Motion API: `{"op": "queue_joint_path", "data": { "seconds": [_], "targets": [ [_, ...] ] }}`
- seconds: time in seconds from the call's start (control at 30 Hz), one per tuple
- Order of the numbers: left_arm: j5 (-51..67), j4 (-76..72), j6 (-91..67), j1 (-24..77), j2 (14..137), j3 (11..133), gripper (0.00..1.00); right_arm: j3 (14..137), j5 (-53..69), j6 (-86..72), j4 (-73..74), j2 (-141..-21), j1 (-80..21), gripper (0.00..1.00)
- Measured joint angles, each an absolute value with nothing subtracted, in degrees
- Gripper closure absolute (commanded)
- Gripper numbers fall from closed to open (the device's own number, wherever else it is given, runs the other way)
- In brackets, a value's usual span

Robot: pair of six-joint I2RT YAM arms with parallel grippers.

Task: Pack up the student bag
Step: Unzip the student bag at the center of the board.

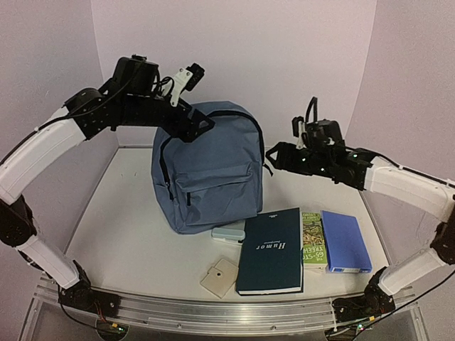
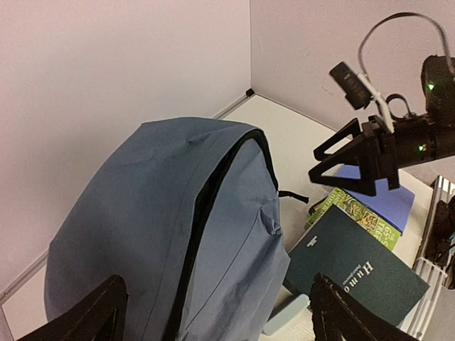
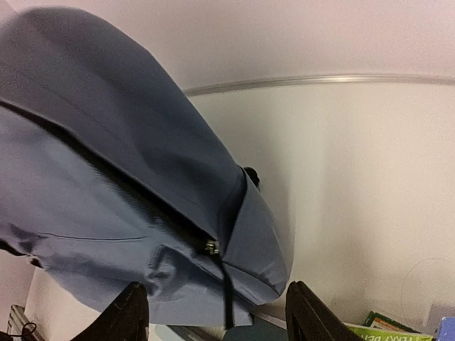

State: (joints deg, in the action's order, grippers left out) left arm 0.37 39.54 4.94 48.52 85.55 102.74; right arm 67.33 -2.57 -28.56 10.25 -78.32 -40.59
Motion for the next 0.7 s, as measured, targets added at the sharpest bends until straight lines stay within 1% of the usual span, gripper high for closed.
{"op": "queue_joint_path", "data": {
  "seconds": [0.1, 0.2, 0.27, 0.43, 0.6, 0.7],
  "targets": [
    [-1.3, 41.7, 3.8, 47.8, 81.9, 102.6, 0.28, 67.8, -1.4, -28.8, 10.0, -74.9, -41.9, 0.38],
    [-2.5, 42.3, 2.6, 45.6, 78.9, 101.3, 0.34, 70.0, 0.0, -30.3, 9.4, -74.8, -44.7, 0.42],
    [-2.6, 43.1, 2.5, 43.6, 77.6, 100.4, 0.39, 71.2, 1.0, -32.1, 7.6, -75.8, -46.6, 0.43],
    [-1.0, 44.9, 1.8, 40.9, 77.2, 98.8, 0.43, 72.5, 4.2, -38.2, -0.8, -80.4, -50.8, 0.38],
    [0.7, 46.4, 1.4, 39.1, 78.5, 97.2, 0.5, 75.0, 5.5, -44.5, -8.8, -87.9, -53.6, 0.39],
    [1.5, 46.2, 1.4, 38.4, 78.6, 95.1, 0.52, 76.8, 5.9, -47.8, -12.4, -92.0, -54.7, 0.39]
  ]
}}
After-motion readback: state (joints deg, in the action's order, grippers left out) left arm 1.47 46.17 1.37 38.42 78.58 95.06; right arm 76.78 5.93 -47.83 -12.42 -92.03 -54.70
